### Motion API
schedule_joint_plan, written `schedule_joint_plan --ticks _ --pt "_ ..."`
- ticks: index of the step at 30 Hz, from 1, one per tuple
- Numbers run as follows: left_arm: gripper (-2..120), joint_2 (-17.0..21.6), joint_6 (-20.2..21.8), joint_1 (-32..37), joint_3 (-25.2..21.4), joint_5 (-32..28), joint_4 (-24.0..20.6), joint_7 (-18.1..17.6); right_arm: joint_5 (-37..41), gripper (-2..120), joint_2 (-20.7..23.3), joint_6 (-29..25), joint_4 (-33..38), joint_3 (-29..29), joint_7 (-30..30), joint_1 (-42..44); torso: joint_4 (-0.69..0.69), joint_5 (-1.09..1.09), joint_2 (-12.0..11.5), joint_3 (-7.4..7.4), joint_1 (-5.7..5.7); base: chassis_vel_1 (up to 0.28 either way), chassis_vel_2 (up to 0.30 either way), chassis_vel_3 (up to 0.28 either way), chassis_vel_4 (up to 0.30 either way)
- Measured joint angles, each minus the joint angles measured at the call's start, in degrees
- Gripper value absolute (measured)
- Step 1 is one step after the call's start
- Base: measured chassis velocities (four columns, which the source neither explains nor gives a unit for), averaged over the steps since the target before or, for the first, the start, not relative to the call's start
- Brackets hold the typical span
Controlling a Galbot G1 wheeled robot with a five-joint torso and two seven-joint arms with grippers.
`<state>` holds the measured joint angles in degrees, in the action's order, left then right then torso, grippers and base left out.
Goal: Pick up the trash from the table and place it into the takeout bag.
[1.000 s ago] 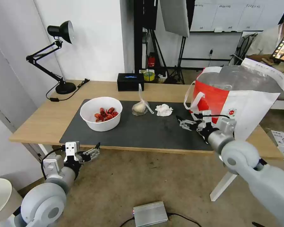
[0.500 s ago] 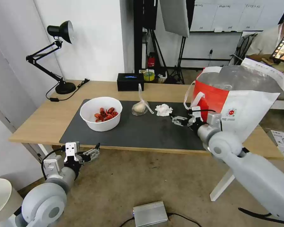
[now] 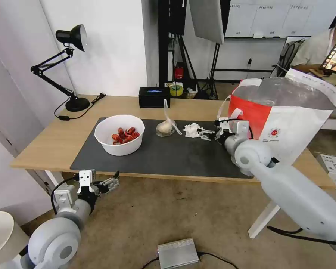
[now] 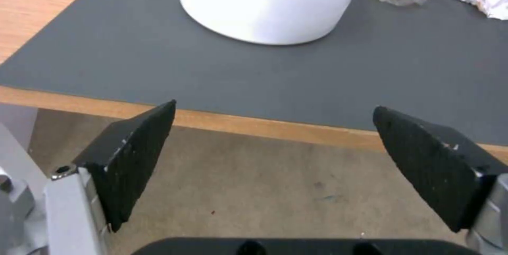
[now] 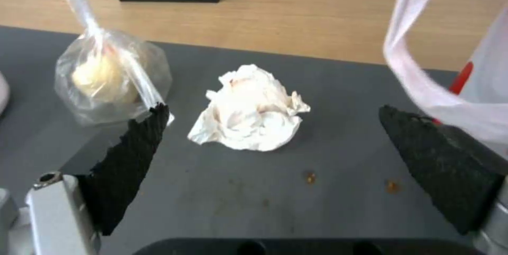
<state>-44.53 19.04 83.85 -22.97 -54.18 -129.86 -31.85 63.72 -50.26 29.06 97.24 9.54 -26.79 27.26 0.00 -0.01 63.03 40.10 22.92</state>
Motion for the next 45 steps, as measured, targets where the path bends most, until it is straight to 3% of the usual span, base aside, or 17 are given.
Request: schedule_joint_plan --ticks 21,32,45 --pt "100 -1.6 -0.1 1.0 0.1 1.5 -0.2 0.0 -1.1 100 -10.4 3.3 -7.6 3.5 -7.9 -4.5 0.00 0.00 0.0 0.00 0.00 0.000 0.000 0.000 0.000" --pt "100 -1.7 -0.1 1.4 -0.5 1.5 -0.6 0.0 -2.4 100 -14.0 4.8 -11.0 3.8 -12.9 -6.2 0.00 0.00 0.0 0.00 0.00 0.000 0.000 0.000 0.000" --pt "100 -1.8 -0.2 1.5 -0.6 1.5 -0.7 0.0 -4.2 100 -17.4 6.0 -17.3 4.3 -14.5 -9.4 0.00 0.00 0.0 0.00 0.00 0.000 0.000 0.000 0.000"
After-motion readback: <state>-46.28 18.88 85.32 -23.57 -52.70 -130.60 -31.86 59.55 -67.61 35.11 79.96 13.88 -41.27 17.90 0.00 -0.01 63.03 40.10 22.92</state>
